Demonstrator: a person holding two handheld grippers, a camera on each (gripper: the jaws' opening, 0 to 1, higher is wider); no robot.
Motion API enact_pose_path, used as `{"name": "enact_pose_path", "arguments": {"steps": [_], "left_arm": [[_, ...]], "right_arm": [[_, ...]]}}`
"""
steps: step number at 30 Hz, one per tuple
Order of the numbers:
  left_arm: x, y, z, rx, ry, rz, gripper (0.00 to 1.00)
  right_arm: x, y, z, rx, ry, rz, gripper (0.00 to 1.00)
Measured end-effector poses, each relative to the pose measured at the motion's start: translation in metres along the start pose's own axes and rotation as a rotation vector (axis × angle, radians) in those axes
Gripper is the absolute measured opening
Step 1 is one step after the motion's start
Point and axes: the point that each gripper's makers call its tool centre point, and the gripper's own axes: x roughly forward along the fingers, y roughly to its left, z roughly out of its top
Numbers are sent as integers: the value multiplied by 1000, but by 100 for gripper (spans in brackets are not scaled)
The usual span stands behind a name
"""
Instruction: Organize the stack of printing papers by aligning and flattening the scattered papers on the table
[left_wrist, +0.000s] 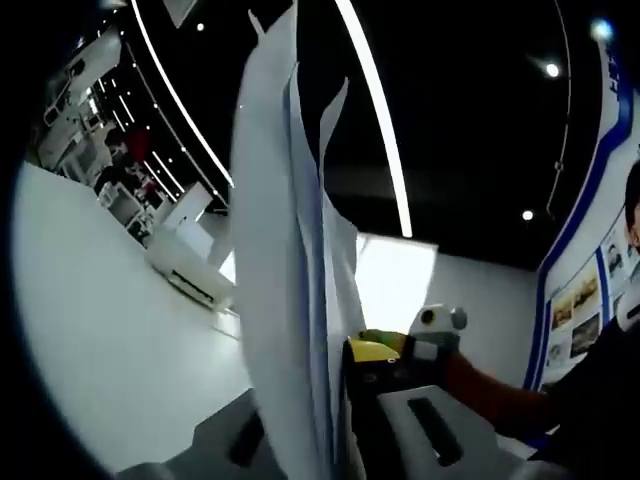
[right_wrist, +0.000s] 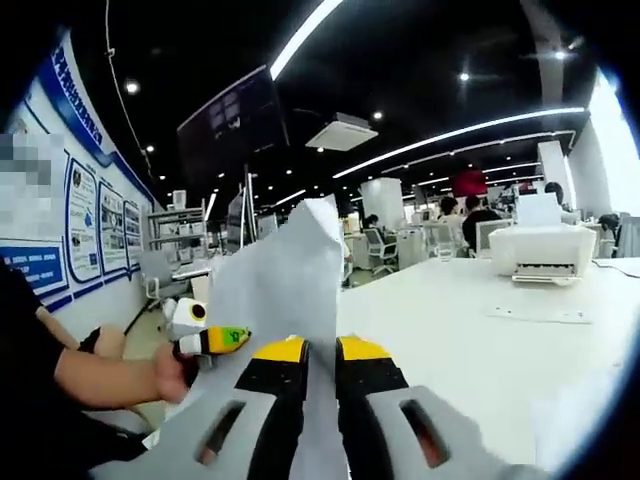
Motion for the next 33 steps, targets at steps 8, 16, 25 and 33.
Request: {"name": "enact_pose_path", "arguments": {"steps": [8,16,25,33], "left_arm": [[-3,5,4,-26,-18,14,5],[-3,5,5,-13,-23,23,5],[-5,10,3,-7,-16,54,6],[-6,11,6,-18,-35,70,6]], "right_arm": [[-57,-6,3,12,-85,-48,15],[-116,0,-10,-34,-76,-100,25],[-152,4,-44,-102,-15,-167,37],[-172,-1,-59,-63,-22,-212,54]]}}
